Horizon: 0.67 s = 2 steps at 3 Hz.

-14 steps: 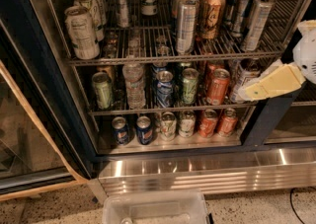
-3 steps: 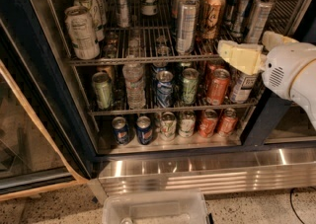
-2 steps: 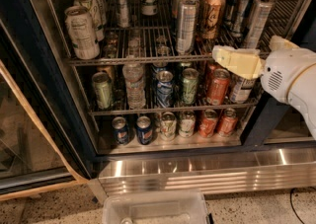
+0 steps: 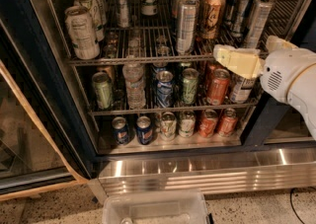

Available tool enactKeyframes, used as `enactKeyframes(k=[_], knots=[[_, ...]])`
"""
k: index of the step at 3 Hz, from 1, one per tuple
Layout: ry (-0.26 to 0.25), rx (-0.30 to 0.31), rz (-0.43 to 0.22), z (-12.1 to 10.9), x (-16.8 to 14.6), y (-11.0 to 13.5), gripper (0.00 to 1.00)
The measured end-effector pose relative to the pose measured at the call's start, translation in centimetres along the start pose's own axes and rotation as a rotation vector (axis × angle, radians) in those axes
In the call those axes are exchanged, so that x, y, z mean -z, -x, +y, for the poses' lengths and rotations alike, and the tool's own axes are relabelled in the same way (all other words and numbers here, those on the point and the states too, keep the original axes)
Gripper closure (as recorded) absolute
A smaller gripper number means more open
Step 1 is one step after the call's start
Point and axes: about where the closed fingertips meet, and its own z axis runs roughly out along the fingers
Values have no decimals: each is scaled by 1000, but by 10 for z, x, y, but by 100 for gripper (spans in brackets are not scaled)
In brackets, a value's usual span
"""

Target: Pick redbull can from top shelf of fridge

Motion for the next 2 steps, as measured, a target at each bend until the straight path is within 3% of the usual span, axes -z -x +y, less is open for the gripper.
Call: enactKeyframes(k=[1,2], knots=[[0,0,0,0,0,0,0],[0,0,0,0,0,0,0]])
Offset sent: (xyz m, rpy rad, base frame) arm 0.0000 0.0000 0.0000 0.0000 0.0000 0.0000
